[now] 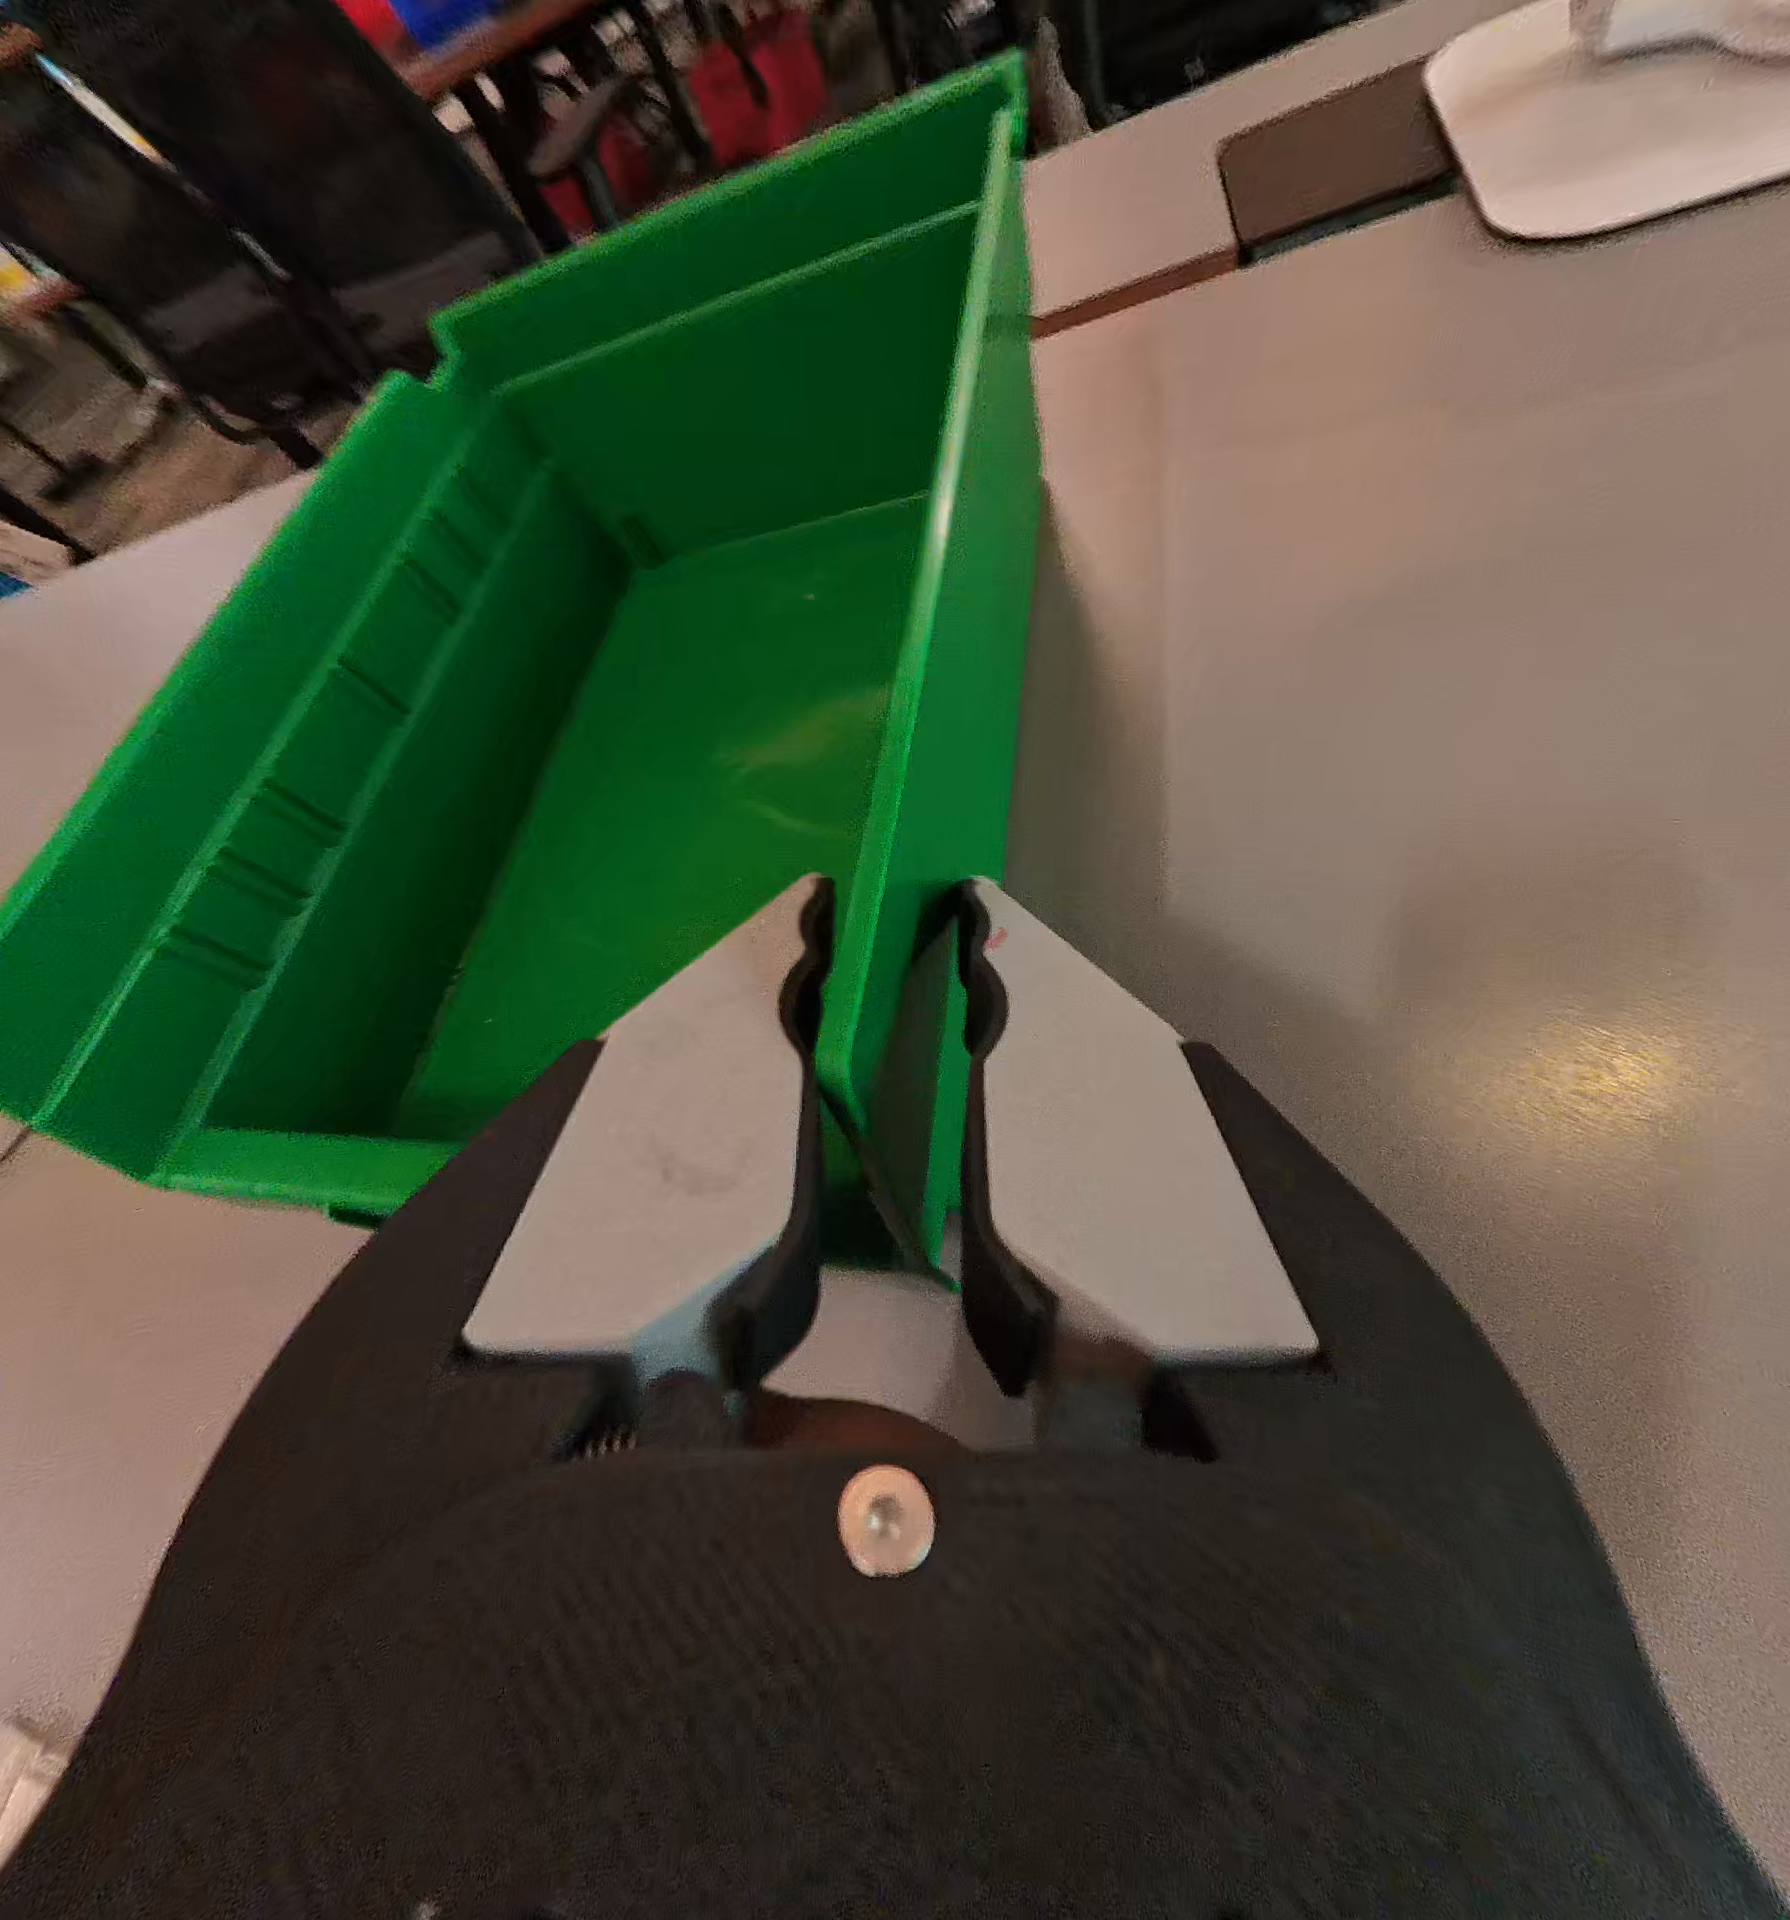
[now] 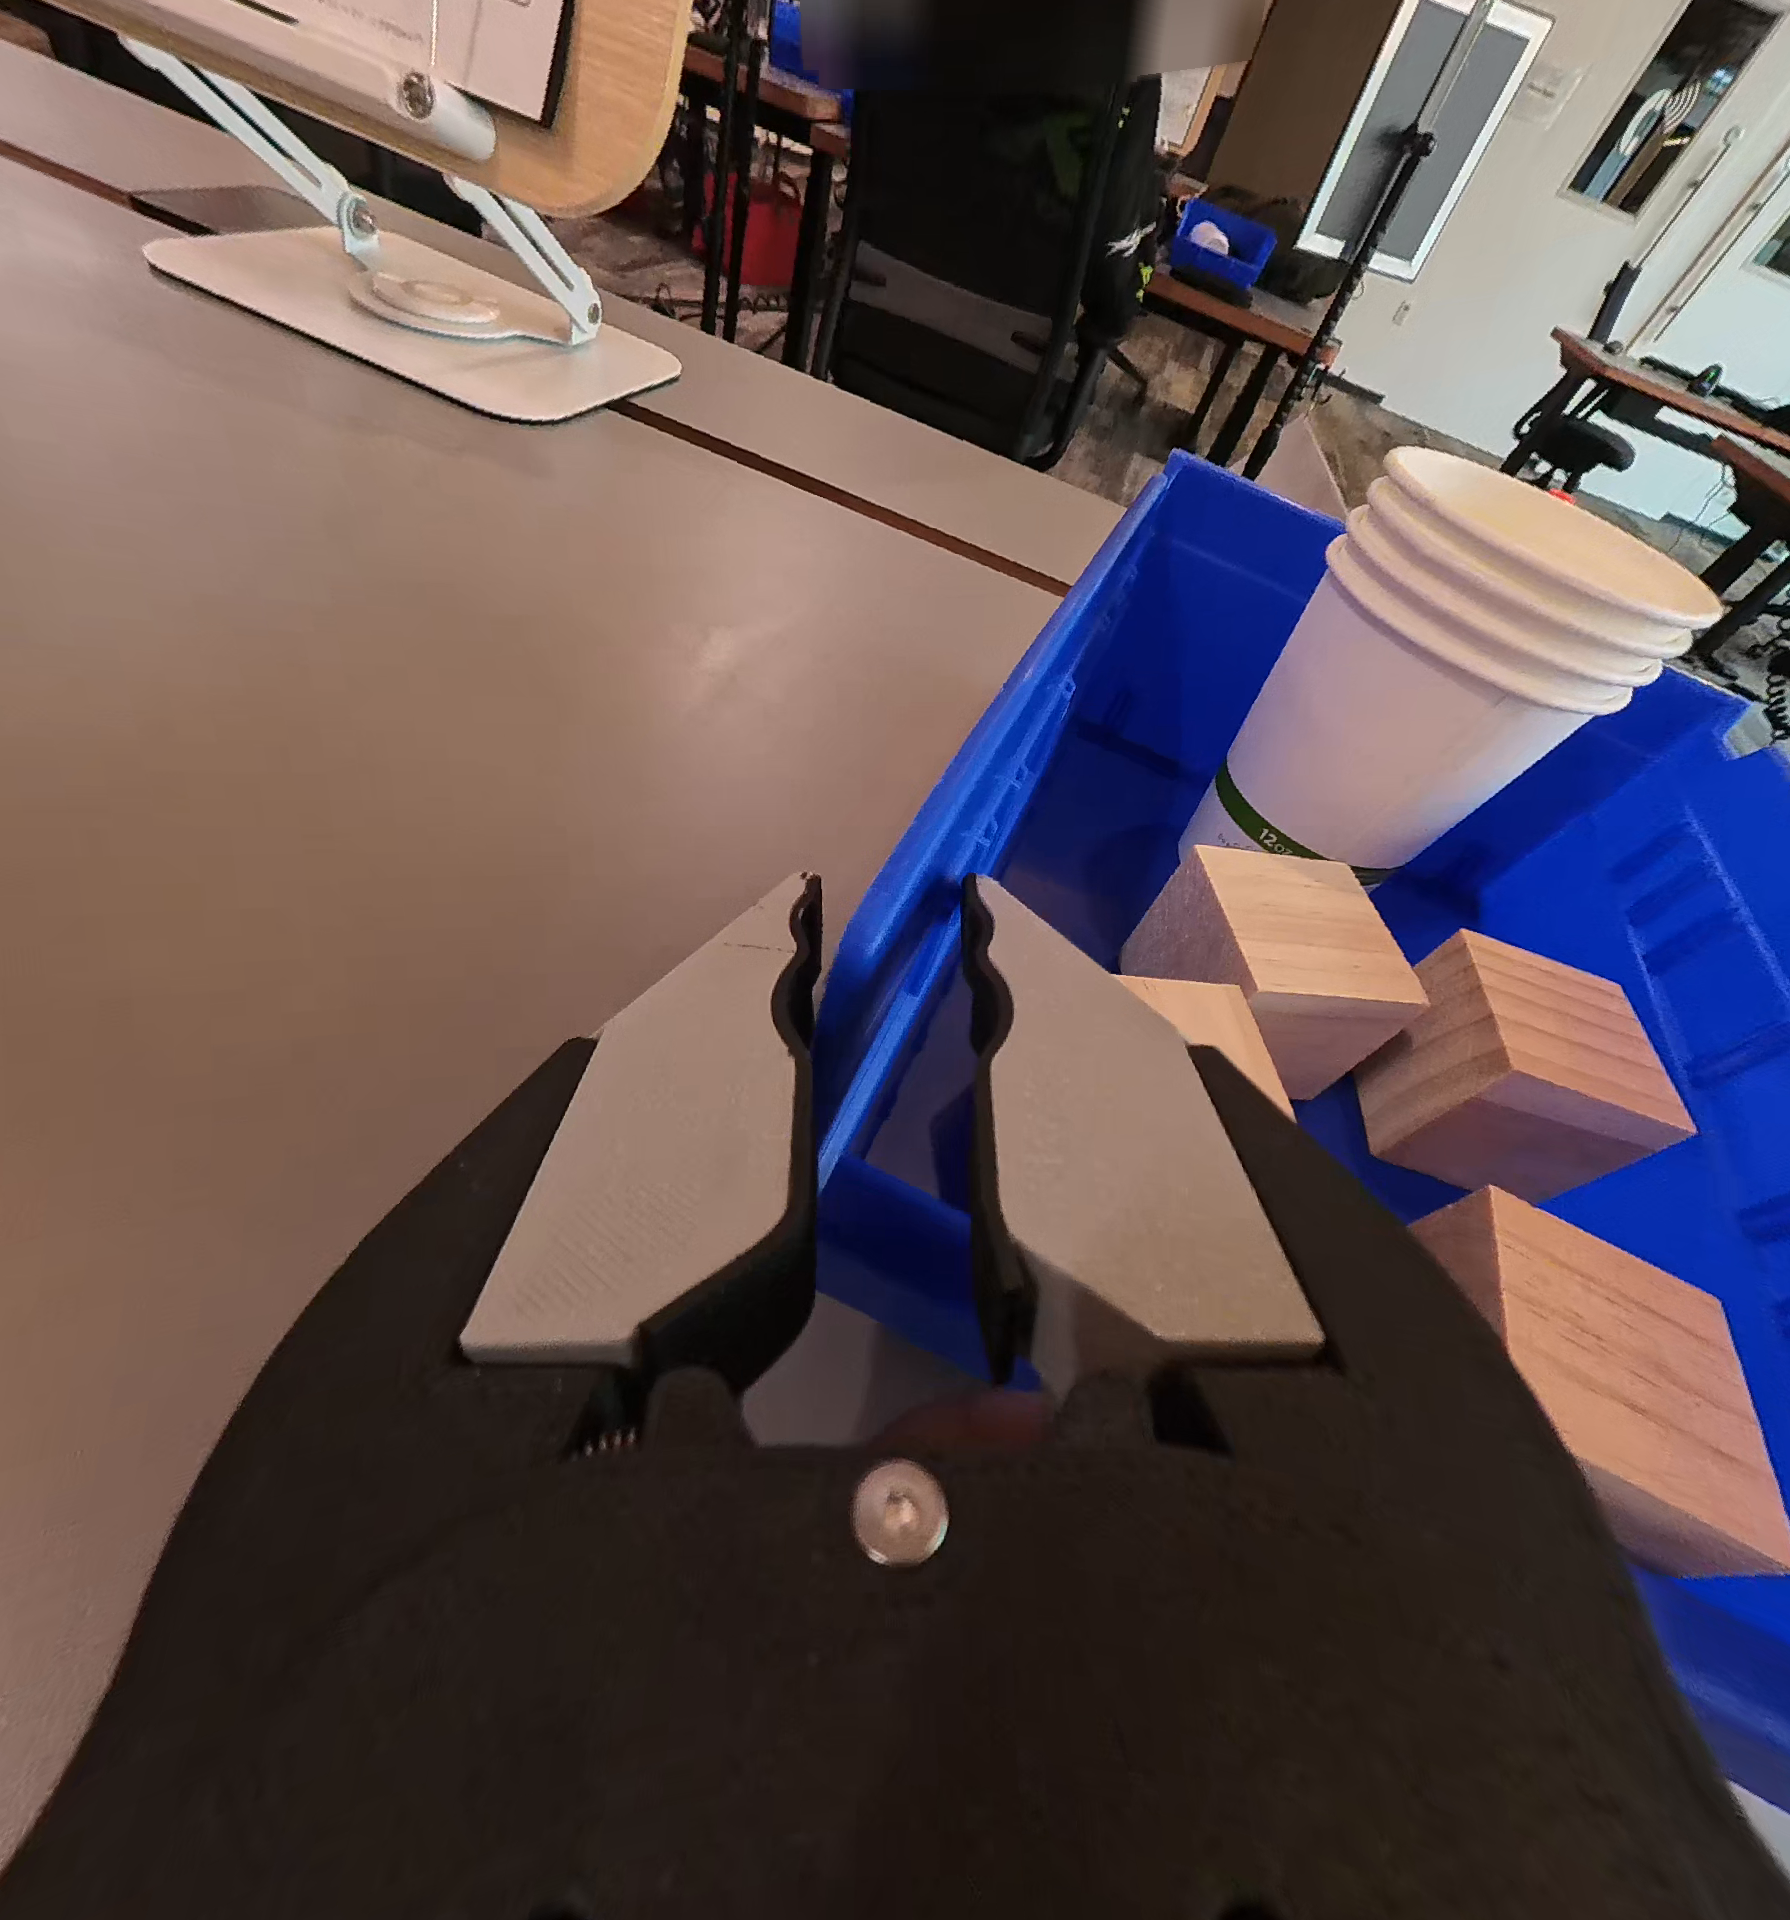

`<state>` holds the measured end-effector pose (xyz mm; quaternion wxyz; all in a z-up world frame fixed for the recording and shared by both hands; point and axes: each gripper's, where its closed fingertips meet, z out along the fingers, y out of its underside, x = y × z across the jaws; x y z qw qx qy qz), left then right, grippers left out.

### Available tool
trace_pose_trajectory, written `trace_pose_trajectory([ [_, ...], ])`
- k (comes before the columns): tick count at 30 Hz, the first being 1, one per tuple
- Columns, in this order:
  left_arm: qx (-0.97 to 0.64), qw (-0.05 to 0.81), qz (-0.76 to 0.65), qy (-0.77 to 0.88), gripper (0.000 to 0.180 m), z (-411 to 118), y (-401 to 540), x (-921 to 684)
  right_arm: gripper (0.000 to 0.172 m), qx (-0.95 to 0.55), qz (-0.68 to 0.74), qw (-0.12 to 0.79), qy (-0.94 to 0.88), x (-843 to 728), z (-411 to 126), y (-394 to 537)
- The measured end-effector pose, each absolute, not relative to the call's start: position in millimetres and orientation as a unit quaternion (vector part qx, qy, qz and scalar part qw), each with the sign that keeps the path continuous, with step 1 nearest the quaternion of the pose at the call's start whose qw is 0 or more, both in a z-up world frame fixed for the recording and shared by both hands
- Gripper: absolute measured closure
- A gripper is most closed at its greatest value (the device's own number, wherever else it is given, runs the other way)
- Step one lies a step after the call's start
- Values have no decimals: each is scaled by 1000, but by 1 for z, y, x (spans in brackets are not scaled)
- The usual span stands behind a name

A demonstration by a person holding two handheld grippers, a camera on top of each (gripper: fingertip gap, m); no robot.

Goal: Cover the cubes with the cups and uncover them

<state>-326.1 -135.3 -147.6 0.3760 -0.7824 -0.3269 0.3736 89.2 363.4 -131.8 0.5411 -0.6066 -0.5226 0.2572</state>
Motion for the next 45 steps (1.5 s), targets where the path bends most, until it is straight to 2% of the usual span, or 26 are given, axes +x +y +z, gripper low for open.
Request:
trace_pose_trajectory([
  [2, -797, 388, 324, -330, 175, -147, -127, -320, 149, -609, 264, 536, -521, 90, -132, 363],
  [7, -775, 425, 324, -336, 176, -131, -143, -300, 151, -613, 269, 532, -519, 88, -131, 356],
  [11, -765, 469, 312, -313, 175, -110, -158, -261, 150, -596, 283, 514, -548, 77, -131, 307],
  [20, -734, 517, 336, -285, 175, -88, -192, -198, 146, -547, 307, 476, -616, -13, -131, 142],
  [25, -736, 482, 379, -287, 175, -97, -229, -191, 146, -520, 349, 456, -633, -69, -130, 40],
  [35, -725, 463, 400, -315, 175, -111, -293, -173, 137, -444, 366, 402, -712, -198, -131, -172],
  [38, -712, 460, 419, -325, 175, -107, -311, -168, 129, -427, 363, 422, -713, -227, -105, -211],
  [40, -700, 471, 427, -324, 175, -99, -321, -161, 133, -403, 388, 432, -707, -218, -70, -222],
  [43, -692, 477, 445, -308, 175, -80, -329, -145, 133, -351, 460, 406, -707, -167, -28, -215],
  [45, -685, 488, 457, -288, 176, -63, -325, -129, 131, -331, 492, 382, -709, -125, -20, -187],
])
